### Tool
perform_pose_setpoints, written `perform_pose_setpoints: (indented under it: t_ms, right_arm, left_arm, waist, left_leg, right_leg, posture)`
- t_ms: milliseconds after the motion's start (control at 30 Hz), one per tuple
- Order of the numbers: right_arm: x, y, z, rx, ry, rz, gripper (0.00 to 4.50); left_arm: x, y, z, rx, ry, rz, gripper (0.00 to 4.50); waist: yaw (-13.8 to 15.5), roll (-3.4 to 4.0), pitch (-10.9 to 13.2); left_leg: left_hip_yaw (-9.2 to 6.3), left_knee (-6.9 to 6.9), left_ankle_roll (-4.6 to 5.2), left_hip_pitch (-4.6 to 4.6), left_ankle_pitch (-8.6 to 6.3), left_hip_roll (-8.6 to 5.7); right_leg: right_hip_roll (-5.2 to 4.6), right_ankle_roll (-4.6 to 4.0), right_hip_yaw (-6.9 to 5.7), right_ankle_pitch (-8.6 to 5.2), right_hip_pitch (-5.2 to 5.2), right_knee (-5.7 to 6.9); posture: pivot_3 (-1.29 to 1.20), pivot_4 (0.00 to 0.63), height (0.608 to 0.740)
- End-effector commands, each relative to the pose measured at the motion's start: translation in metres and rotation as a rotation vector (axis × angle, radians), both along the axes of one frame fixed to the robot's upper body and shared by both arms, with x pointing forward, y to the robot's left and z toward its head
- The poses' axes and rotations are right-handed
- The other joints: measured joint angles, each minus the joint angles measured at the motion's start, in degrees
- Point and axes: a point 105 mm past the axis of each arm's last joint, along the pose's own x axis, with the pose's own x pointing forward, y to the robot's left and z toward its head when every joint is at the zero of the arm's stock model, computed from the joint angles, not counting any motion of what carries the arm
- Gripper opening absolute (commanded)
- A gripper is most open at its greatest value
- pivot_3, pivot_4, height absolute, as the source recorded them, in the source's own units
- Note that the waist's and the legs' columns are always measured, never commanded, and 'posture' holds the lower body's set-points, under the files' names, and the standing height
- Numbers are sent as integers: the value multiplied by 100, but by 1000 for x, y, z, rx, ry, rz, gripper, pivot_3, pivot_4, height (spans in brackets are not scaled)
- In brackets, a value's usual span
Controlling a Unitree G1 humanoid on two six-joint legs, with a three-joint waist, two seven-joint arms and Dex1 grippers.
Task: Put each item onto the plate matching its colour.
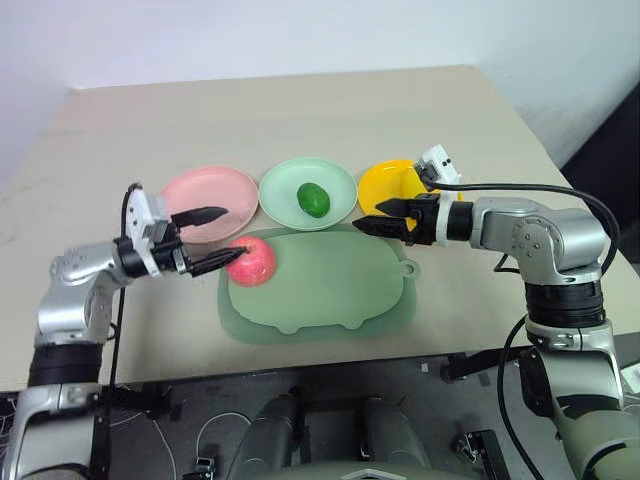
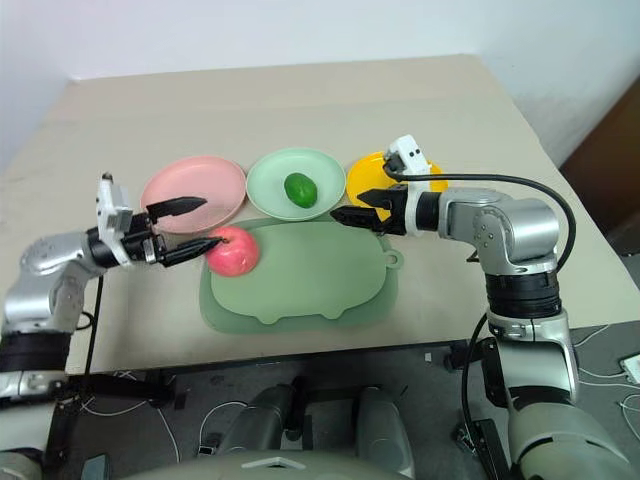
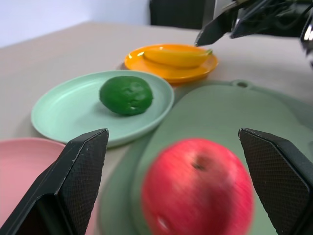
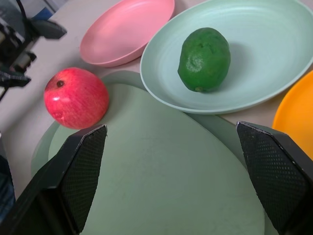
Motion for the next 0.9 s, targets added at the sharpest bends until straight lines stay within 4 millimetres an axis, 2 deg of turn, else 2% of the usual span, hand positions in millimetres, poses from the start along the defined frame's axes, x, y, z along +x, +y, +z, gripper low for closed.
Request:
perform_pose_setpoints:
  t_ms: [33, 167, 300, 367, 567, 667, 900]
  right_arm:
    - [-6, 6, 9, 23, -38, 20, 4465]
    - [-17, 7, 10, 0, -101, 73, 4465]
    - [-48, 8, 11, -51, -252, 233, 4465]
    - [-58, 8, 11, -32, -316, 278, 4465]
    - [-94, 13, -1, -17, -352, 465, 4465]
    - [-100, 13, -6, -33, -402, 494, 4465]
    - [-102, 9, -11, -21, -483, 494, 4465]
  left_arm:
    - [-1, -11, 12, 82, 33, -59, 4500]
    - [-6, -12, 16, 185, 92, -121, 4500]
    - [-6, -8, 27, 241, 147, -156, 4500]
    - [-1, -5, 29, 333, 169, -147, 4500]
    - [9, -7, 33, 387, 245, -126, 4500]
    - [8, -11, 34, 393, 267, -142, 4500]
    - [7, -22, 32, 447, 297, -199, 4500]
  waist:
    - [-5, 0, 0]
    - [-14, 0, 2]
    - [24, -8, 6]
    - [35, -15, 10]
    - [75, -15, 10]
    - [105, -18, 11]
    - [157, -22, 14]
  left_leg:
    - [0, 0, 0, -3, 1, 0]
    - [0, 0, 1, -13, 1, 1]
    - [-1, 1, 1, -14, 1, 2]
    - [-3, 4, 1, -15, 1, 1]
    - [-2, 10, 4, -14, 2, 1]
    - [-3, 7, 5, -24, 3, 4]
    - [-4, 23, 5, -27, 4, 3]
  right_leg:
    - [1, 0, 0, 0, 5, 1]
    - [3, 0, 0, 0, 4, 2]
    - [3, 1, -4, -1, 4, 1]
    - [3, 2, -8, -1, 8, 0]
    - [1, 4, -9, 0, 9, -4]
    - [5, 4, -9, -1, 4, -2]
    - [3, 4, -10, 0, 10, -2]
  posture:
    - [0, 150, 737]
    - [0, 150, 737]
    - [0, 150, 737]
    - [0, 150, 737]
    - [0, 150, 737]
    - [0, 150, 737]
    - [0, 150, 737]
